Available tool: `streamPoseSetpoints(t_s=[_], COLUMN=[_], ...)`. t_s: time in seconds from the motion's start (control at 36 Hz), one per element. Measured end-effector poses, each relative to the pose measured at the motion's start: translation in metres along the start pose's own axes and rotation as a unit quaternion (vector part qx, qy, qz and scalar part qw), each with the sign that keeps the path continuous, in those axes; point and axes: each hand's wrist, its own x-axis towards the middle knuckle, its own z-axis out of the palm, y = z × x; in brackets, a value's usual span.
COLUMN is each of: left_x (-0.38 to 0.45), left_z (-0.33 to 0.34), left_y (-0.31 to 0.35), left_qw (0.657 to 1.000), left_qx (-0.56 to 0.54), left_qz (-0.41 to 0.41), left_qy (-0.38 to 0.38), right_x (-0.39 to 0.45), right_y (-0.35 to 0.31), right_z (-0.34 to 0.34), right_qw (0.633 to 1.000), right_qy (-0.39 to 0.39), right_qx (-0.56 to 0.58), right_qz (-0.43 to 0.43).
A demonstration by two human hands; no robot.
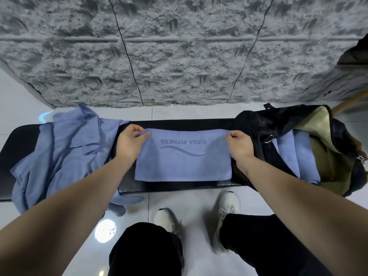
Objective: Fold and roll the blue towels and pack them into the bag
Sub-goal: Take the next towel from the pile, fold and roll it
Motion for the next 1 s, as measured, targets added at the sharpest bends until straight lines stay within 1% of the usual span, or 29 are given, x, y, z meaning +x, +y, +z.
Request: streamPoseSetpoints(t_s=[0.17,0.25,0.36,0.42,0.44,0.5,0.56,0.64,0.72,0.78,0.89,1.0], left_x=[0.009,0.013,0.013,0.013,0.013,0.011,0.006,-0.003,-0.007,-0.011,-0.019,-0.021], left_z=[0.009,0.014,0.013,0.012,0.012,0.010,0.006,-0.001,-0.009,-0.013,-0.020,-0.021], left_y=[-0.008,-0.014,-0.018,-0.018,-0.019,-0.021,-0.023,-0.024,-0.032,-0.031,-0.023,-0.024], left_qw=[0.999,0.997,0.995,0.994,0.993,0.991,0.988,0.985,0.979,0.976,0.962,0.958], left_qx=[0.037,0.068,0.096,0.106,0.114,0.131,0.149,0.155,0.172,0.170,0.130,0.151], left_qz=[0.001,-0.011,-0.019,-0.013,-0.015,-0.024,-0.030,-0.067,-0.102,-0.125,-0.188,-0.176], left_qy=[0.029,0.023,0.024,0.026,0.024,0.013,-0.003,-0.016,-0.022,-0.045,-0.151,-0.171], right_x=[0.015,0.022,0.022,0.016,0.012,0.005,0.000,-0.001,0.003,0.006,0.016,0.024], right_y=[0.003,0.005,0.004,0.004,0.005,0.007,0.012,0.017,0.013,0.006,-0.007,-0.013], right_z=[0.009,0.013,0.016,0.019,0.021,0.024,0.026,0.028,0.032,0.035,0.040,0.046], right_qw=[0.999,0.998,0.998,0.996,0.993,0.975,0.950,0.912,0.874,0.863,0.867,0.854], right_qy=[-0.010,-0.013,0.007,0.017,0.023,0.022,-0.010,-0.088,-0.123,-0.130,-0.146,-0.151], right_qx=[-0.034,-0.052,-0.059,-0.069,-0.087,-0.148,-0.208,-0.278,-0.342,-0.366,-0.387,-0.436], right_qz=[-0.010,-0.012,-0.032,-0.055,-0.083,-0.162,-0.231,-0.289,-0.324,-0.324,-0.277,-0.240])
